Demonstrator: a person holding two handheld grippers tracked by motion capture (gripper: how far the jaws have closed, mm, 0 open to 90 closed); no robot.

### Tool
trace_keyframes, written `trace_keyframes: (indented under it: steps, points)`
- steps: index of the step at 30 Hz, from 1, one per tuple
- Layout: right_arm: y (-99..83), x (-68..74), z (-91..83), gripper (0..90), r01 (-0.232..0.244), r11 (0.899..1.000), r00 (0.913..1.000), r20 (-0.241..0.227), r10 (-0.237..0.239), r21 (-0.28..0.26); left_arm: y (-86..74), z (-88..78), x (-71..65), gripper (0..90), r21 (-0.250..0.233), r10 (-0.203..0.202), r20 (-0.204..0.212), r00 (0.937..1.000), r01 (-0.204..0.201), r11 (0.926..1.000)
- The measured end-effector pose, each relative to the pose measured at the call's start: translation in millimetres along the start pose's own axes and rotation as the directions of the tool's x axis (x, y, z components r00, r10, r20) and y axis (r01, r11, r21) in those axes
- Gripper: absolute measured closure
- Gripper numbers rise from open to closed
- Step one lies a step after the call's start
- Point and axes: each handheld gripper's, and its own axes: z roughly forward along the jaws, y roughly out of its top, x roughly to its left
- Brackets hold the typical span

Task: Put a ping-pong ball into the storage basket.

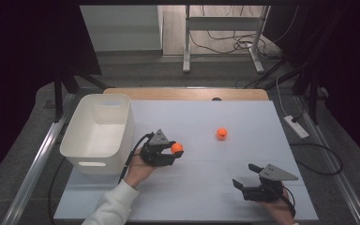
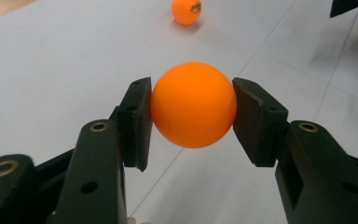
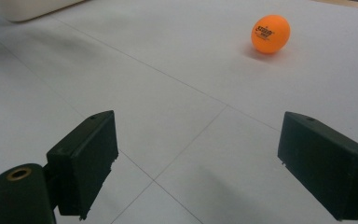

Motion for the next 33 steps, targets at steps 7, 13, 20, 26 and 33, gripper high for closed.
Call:
trace_keyframes:
  steps: [7,13,20,26,33]
  points:
    - [0.0,0.1,0.0,11.9,0.003,1.000,1.0000,0.001,-0.003,0.002,4.3,-4.7,-6.1,50.8,-0.014,0.022,0.008,0.9997,-0.022,0.9997]
    - [0.0,0.1,-0.4,11.9,0.003,1.000,1.0000,0.002,-0.003,0.001,6.3,-9.5,-7.8,50.8,-0.038,0.017,0.023,0.9996,-0.016,0.9991]
    - [0.0,0.0,-0.3,11.9,0.007,1.000,1.0000,0.003,-0.007,0.003,9.3,-16.6,-8.9,50.8,-0.059,0.026,0.013,0.9996,-0.025,0.9980]
    - [-0.1,0.0,-0.3,11.9,0.009,1.000,1.0000,0.004,-0.009,0.004,12.2,-25.9,-7.9,50.8,-0.078,0.025,0.001,0.9997,-0.024,0.9966]
    - [0.2,0.1,-0.2,11.9,0.004,1.000,1.0000,0.006,-0.004,0.004,16.1,-32.5,-5.7,50.8,-0.071,0.020,-0.024,0.9995,-0.021,0.9972]
